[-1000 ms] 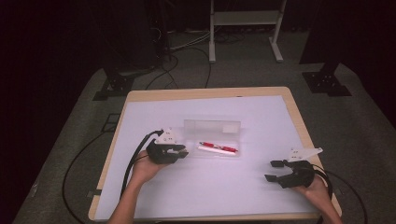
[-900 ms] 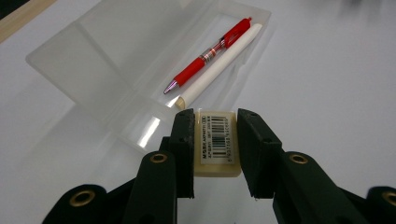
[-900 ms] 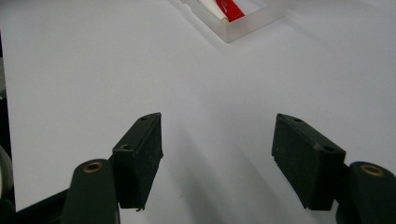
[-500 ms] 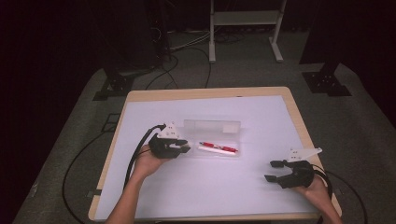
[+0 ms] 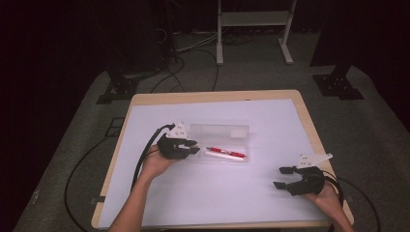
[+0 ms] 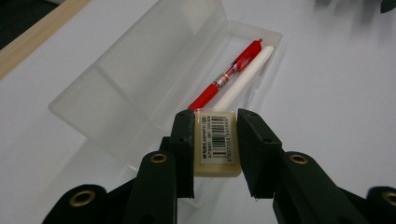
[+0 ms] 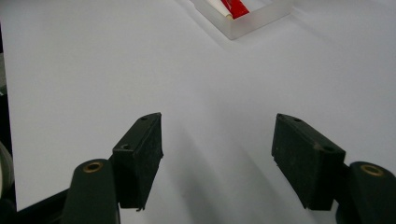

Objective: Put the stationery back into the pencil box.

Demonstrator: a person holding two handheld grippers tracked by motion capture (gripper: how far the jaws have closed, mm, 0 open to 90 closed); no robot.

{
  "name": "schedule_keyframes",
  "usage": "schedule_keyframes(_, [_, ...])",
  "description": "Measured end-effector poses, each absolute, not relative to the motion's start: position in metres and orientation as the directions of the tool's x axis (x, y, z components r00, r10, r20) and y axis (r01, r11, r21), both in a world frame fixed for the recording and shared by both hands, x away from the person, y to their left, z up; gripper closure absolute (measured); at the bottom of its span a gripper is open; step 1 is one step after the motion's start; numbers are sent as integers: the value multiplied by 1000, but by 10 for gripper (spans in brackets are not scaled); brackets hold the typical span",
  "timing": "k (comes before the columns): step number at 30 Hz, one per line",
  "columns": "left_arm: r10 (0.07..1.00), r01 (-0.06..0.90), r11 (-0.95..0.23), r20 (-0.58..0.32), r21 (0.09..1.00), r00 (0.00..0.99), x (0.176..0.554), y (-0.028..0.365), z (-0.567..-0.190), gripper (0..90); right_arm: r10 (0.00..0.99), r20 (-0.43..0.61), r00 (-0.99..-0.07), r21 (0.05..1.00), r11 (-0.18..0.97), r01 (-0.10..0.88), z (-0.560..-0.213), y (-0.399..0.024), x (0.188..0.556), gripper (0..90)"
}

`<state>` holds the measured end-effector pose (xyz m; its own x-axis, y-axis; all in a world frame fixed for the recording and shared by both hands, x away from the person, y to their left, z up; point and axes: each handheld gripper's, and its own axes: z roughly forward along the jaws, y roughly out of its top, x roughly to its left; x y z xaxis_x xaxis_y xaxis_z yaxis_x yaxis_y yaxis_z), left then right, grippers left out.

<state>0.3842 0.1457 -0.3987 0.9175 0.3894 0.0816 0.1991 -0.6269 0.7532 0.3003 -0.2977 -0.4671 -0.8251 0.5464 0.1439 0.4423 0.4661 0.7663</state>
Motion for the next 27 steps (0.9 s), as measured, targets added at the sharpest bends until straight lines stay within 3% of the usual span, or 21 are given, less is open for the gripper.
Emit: schedule_keyframes(27, [379,218,-650,63,728,923,408,140,-421,686,540,151,-828,761,471,446,-469,-297,300,324])
